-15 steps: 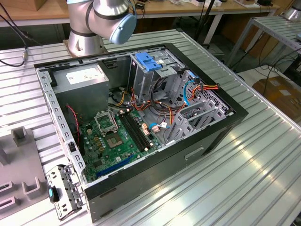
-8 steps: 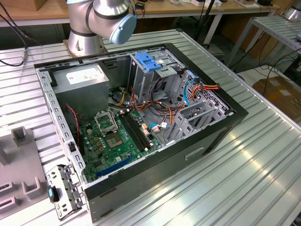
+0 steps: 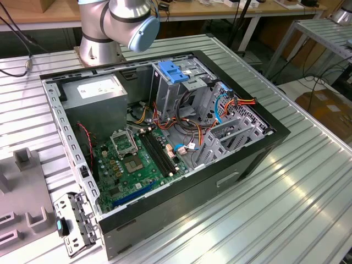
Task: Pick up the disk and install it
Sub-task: 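Pick up the disk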
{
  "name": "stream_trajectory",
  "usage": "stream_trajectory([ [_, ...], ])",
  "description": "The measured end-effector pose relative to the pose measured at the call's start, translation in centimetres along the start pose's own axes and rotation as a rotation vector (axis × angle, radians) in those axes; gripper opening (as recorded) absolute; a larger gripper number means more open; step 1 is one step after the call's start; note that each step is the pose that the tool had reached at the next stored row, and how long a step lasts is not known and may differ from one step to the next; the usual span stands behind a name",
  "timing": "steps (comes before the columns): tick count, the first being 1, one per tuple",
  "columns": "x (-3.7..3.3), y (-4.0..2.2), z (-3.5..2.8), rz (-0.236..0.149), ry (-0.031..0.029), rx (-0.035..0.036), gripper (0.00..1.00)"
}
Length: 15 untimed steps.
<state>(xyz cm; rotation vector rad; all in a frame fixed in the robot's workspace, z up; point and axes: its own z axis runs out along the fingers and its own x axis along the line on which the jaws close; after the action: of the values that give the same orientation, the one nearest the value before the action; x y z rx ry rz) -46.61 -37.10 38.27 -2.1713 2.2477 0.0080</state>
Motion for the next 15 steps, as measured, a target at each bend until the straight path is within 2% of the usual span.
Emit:
stream_trajectory([
  [15, -0.02, -0.01, -1.21, 0.000, 0.0000, 0.0001, 0.37],
])
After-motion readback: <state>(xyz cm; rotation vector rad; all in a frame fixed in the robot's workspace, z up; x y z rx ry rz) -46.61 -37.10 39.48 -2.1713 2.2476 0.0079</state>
